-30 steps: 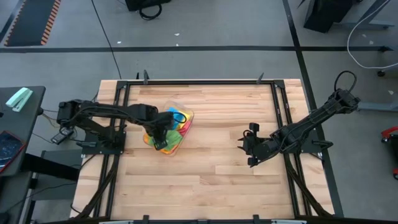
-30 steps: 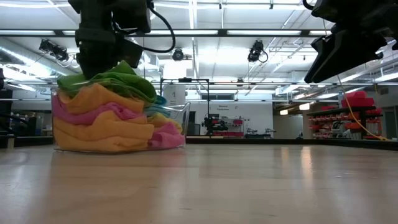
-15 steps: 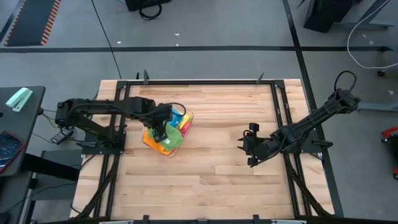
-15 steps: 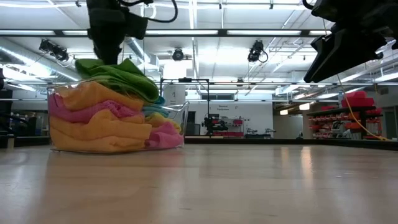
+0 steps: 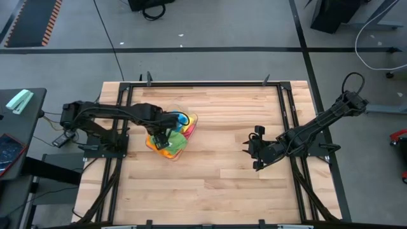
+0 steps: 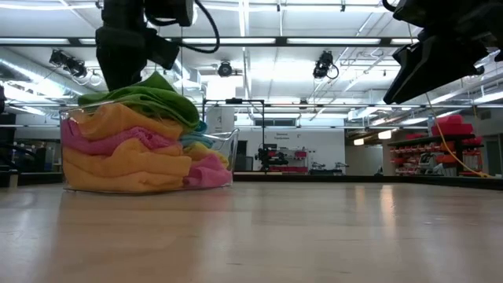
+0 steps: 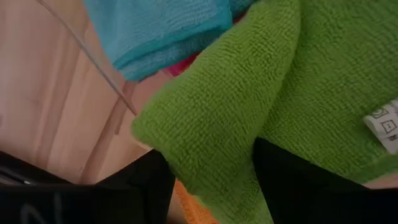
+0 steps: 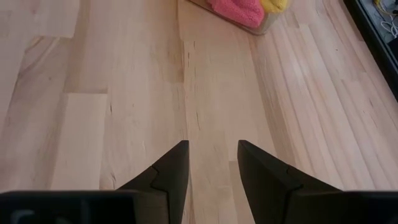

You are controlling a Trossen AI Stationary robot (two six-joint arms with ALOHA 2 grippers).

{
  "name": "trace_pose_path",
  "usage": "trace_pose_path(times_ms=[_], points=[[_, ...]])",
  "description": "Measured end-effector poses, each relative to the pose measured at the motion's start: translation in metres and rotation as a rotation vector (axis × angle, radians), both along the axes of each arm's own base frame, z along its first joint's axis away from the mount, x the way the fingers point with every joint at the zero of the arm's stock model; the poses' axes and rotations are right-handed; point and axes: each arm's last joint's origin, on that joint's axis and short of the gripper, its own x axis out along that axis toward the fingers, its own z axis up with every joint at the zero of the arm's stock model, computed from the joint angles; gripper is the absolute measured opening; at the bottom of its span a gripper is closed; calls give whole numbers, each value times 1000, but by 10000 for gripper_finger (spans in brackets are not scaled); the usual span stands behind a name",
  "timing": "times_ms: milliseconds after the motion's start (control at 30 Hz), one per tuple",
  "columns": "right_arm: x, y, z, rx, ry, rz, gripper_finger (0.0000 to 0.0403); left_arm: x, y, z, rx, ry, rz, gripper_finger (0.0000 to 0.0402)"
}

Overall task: Fold microfiber towels
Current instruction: Put the folded green microfiber towel into the transparent bin, then return to Home Position

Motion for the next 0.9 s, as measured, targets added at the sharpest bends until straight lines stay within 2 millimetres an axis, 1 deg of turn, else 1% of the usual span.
trace_pose_path(times_ms=[67, 300, 467, 533, 600, 667, 800, 900], points=[[0, 0, 0, 1, -1, 0, 145, 0, 0, 4, 15, -8, -12, 226], [0, 0, 0, 0, -1, 1, 145, 4, 0, 35, 96, -67, -37, 282], [0, 0, 0, 29, 1, -5, 145, 2, 2, 45, 156, -133, -55, 303], [0, 0, 0, 29, 4, -5, 145, -1, -1, 50, 212, -157, -79, 302], [-1, 0, 1, 23, 2, 4, 145, -6, -6, 55, 272, -242, -120, 295], [-3, -1, 4, 18, -9, 19, 143, -12, -11, 60, 294, -367, -150, 284], [-6, -2, 18, 25, -92, 70, 128, -29, -20, 63, 306, -568, -193, 257], [-10, -4, 32, 24, -176, 126, 111, -36, -24, 65, 336, -729, -246, 237]])
